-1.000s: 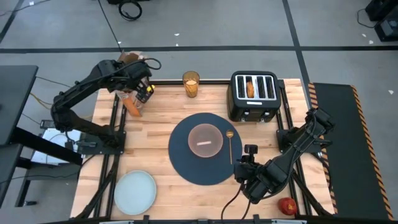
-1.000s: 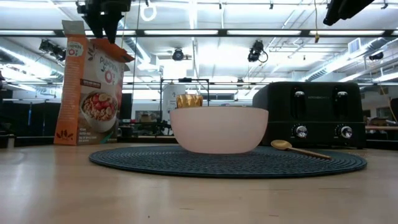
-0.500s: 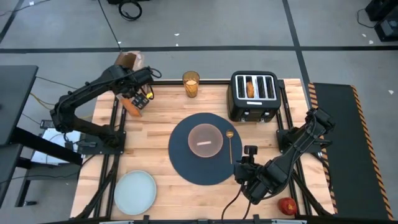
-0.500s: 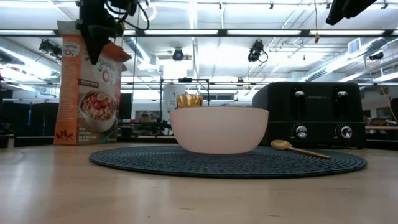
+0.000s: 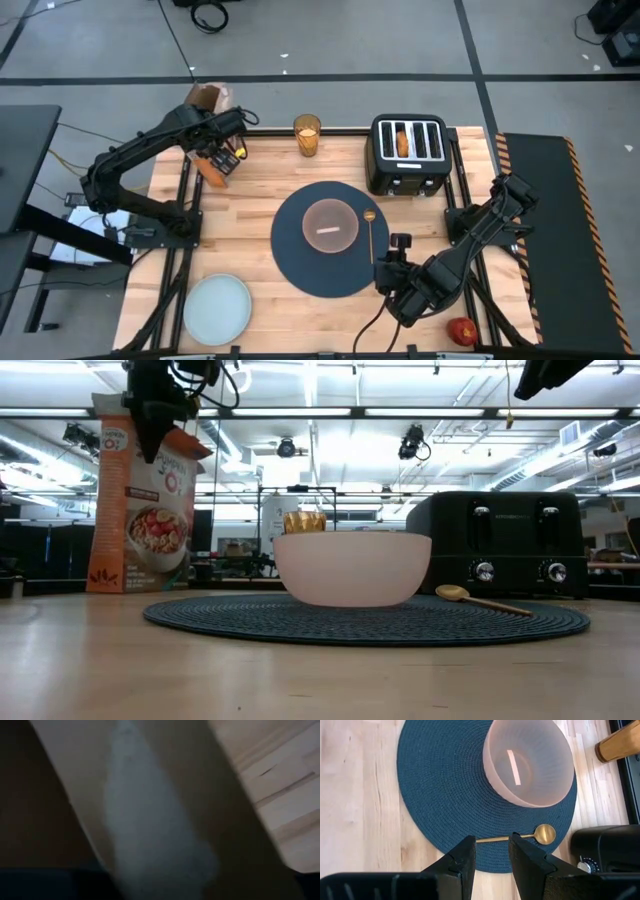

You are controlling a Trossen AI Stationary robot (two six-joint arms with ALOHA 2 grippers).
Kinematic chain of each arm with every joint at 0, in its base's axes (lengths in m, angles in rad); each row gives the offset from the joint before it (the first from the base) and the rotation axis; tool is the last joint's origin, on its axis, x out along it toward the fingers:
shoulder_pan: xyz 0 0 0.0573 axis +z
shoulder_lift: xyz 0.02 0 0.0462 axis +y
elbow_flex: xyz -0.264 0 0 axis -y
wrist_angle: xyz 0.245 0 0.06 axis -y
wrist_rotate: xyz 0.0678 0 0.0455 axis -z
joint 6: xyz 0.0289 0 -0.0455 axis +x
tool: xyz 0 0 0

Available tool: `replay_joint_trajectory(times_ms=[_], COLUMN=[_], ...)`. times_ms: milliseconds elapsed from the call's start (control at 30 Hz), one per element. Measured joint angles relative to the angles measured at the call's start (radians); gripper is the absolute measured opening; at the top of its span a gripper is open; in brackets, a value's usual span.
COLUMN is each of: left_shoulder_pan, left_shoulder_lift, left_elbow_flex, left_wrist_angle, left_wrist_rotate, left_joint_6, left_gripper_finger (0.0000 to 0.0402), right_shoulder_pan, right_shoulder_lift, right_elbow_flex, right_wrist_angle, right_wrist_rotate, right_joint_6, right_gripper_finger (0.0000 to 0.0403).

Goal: Arrange a breakfast setting
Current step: Pour the cereal from the cereal box into the bowl

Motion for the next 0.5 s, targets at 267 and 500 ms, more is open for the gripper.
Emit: replay_joint_trajectory(times_ms=[267,500], left_shoulder_pan=[0.0,0.0], left_shoulder_lift=[-0.001,-0.008], left_elbow_flex=[0.0,0.001], left_wrist_angle=[0.0,0.001], left_wrist_rotate=[-0.012,-0.008], left_joint_6=[0.013,0.026], left_gripper_finger=[0.0095,0.001], right_shoulder_pan=[-0.013,-0.035], right_shoulder_lift=[0.0,0.0], right_elbow_flex=[0.0,0.0], right_wrist_angle=[0.041,0.127], right_wrist_rotate=[0.0,0.0], right_joint_6=[-0.096,-0.174], right_gripper_finger=[0.0123,0.0123])
